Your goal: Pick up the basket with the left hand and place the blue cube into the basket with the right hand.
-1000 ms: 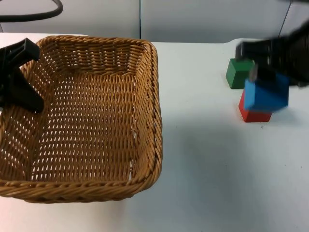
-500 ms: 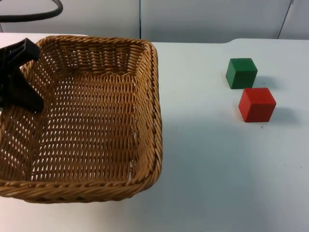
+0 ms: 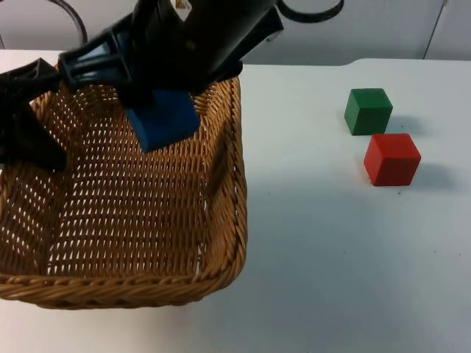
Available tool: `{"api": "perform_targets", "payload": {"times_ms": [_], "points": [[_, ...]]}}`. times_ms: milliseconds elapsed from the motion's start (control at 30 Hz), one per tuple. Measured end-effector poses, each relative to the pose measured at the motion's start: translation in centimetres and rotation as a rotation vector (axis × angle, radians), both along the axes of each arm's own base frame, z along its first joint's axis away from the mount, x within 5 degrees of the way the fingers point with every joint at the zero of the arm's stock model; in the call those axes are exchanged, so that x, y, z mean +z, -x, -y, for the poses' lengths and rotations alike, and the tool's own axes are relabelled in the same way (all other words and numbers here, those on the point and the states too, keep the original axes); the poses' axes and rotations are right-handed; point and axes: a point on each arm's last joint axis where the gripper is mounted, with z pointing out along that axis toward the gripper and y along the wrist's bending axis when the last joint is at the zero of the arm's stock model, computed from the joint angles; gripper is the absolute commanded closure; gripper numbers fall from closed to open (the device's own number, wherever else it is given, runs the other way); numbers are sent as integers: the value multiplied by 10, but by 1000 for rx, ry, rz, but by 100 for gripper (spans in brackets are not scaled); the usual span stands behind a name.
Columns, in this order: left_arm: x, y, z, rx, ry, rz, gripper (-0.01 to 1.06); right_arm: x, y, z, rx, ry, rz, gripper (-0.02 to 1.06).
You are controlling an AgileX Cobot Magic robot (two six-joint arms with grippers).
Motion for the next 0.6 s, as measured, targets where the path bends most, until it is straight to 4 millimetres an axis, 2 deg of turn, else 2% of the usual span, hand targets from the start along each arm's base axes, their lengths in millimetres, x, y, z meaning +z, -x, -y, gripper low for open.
{"api": "perform_targets", "payload": {"times_ms": [133,467,567,600], "points": [[0,0,0,0,0,0,105,-19,-3,-5,8,28,-20,105],[0,0,0,-8,-3,1,105,-36,-5,-11,25,32,-29,104],[0,1,0,-13,-8,2,105,-37,-6,-12,26,31,-29,98],[0,1,0,-13,-8,2,105,-36,-6,-12,29,31,-23,88]]}}
